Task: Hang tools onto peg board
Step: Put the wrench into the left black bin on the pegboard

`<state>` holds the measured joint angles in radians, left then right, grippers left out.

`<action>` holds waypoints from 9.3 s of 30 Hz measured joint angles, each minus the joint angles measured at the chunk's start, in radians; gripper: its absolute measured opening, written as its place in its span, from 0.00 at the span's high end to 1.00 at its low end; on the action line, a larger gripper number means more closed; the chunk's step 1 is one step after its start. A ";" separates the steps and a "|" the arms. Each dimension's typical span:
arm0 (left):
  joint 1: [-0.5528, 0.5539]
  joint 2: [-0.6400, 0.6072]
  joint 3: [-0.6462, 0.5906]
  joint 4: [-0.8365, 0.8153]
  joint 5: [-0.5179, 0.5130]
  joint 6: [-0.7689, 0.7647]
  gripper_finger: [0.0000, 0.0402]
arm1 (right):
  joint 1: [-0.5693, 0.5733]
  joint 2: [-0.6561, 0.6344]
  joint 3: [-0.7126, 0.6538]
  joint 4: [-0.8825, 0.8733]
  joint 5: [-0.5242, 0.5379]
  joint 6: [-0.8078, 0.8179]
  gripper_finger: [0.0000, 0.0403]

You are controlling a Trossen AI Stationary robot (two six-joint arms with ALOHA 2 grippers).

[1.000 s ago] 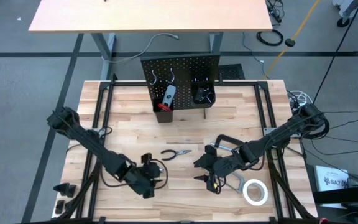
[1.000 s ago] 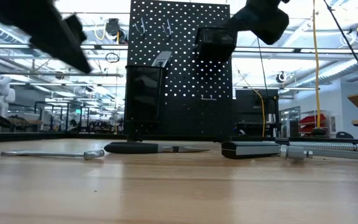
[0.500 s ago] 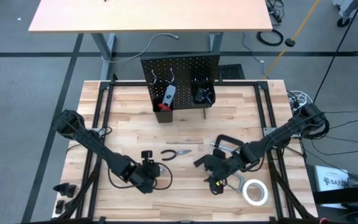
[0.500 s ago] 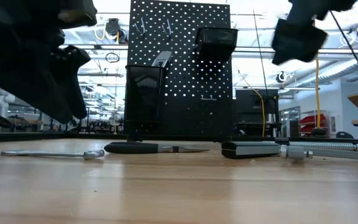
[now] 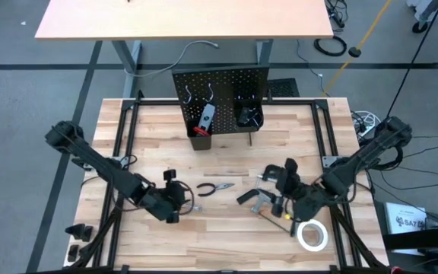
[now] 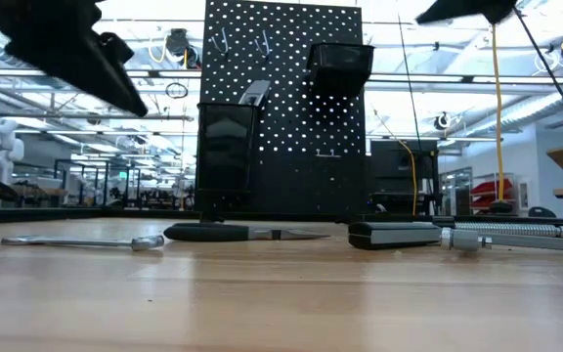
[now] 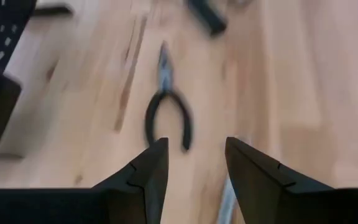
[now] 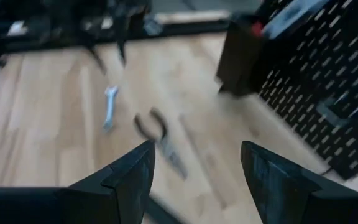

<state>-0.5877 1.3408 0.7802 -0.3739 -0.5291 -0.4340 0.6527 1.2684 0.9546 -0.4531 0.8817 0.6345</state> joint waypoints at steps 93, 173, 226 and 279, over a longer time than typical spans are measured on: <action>0.003 0.079 -0.170 0.490 0.231 -0.211 0.94 | -0.006 -0.055 -0.184 0.194 -0.124 0.104 0.43; 0.018 0.567 0.271 0.089 0.149 -0.440 0.95 | -0.006 -0.054 -0.184 0.194 -0.123 0.136 0.43; 0.013 0.483 0.269 0.110 0.104 -0.317 1.00 | -0.163 0.469 -0.183 0.946 -0.447 -0.443 0.43; 0.013 0.482 0.269 0.188 0.149 -0.231 1.00 | -0.299 0.774 0.170 0.741 -0.783 -0.443 0.96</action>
<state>-0.5751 1.8233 1.0489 -0.1860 -0.3806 -0.6649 0.3534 2.0422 1.1248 0.2874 0.0986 0.1918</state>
